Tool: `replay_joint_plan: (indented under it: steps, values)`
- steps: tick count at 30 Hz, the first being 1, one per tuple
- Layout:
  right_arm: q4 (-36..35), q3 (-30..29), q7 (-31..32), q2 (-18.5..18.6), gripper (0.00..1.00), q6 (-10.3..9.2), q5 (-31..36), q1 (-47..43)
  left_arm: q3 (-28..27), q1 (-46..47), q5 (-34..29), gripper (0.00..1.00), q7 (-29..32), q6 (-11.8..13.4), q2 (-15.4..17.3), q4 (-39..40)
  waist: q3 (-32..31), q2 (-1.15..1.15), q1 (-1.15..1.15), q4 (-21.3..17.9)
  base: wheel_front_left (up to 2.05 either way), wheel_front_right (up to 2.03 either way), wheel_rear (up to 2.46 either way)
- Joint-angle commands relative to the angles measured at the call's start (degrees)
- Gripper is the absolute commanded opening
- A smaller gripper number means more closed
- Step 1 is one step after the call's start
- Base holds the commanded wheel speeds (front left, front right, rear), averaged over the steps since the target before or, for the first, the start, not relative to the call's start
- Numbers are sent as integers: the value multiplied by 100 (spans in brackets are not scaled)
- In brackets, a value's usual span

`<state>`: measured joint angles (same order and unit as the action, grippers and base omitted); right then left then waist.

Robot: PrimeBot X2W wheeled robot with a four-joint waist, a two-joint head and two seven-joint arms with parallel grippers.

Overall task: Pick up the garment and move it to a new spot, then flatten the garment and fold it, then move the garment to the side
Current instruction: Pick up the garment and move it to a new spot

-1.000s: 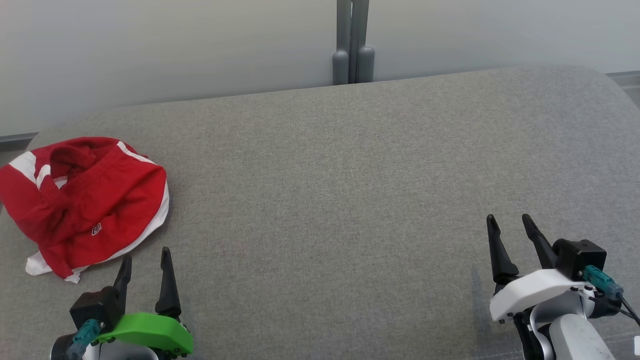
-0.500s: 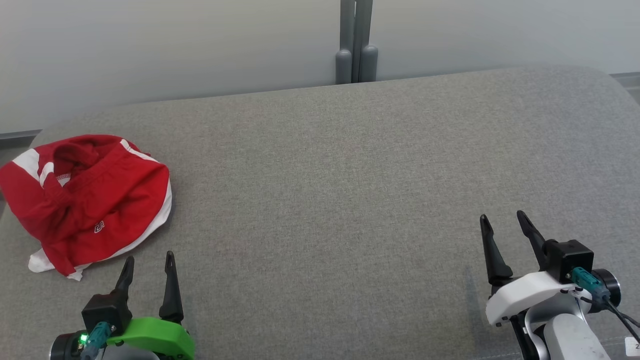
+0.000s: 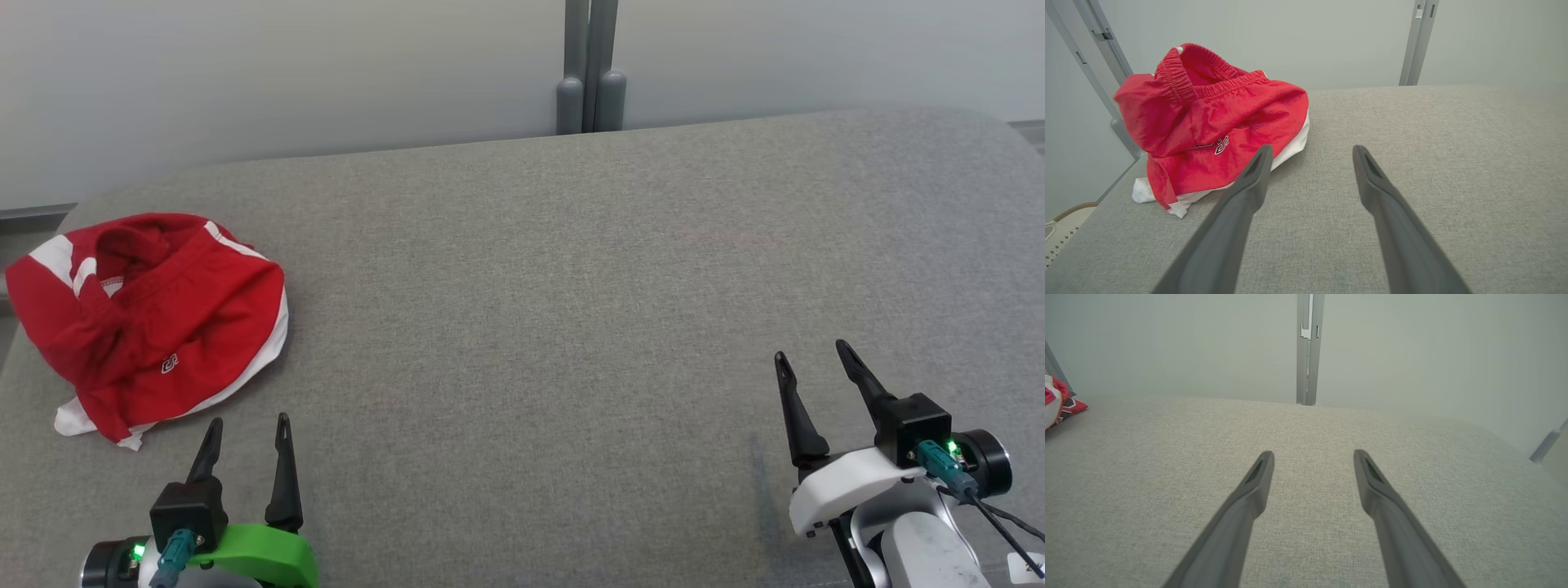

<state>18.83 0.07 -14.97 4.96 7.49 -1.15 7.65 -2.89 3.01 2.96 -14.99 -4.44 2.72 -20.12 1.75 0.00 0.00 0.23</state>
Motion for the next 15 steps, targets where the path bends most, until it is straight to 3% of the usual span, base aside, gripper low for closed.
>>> replay_joint_plan:
  steps: [1,7,15]
  values:
    - [-26,19,-30,26,100,0,48,30,4,-80,-30,100,-26,28,35,-10,10,0,0,58,0,0,0]
    - [-81,180,-27,41,100,-1,-28,40,11,-58,134,100,-26,97,34,-76,85,0,0,557,0,0,0]
    - [6,517,-27,84,100,-1,-106,48,-8,-89,233,100,-26,131,31,-264,147,0,0,1831,0,0,0]
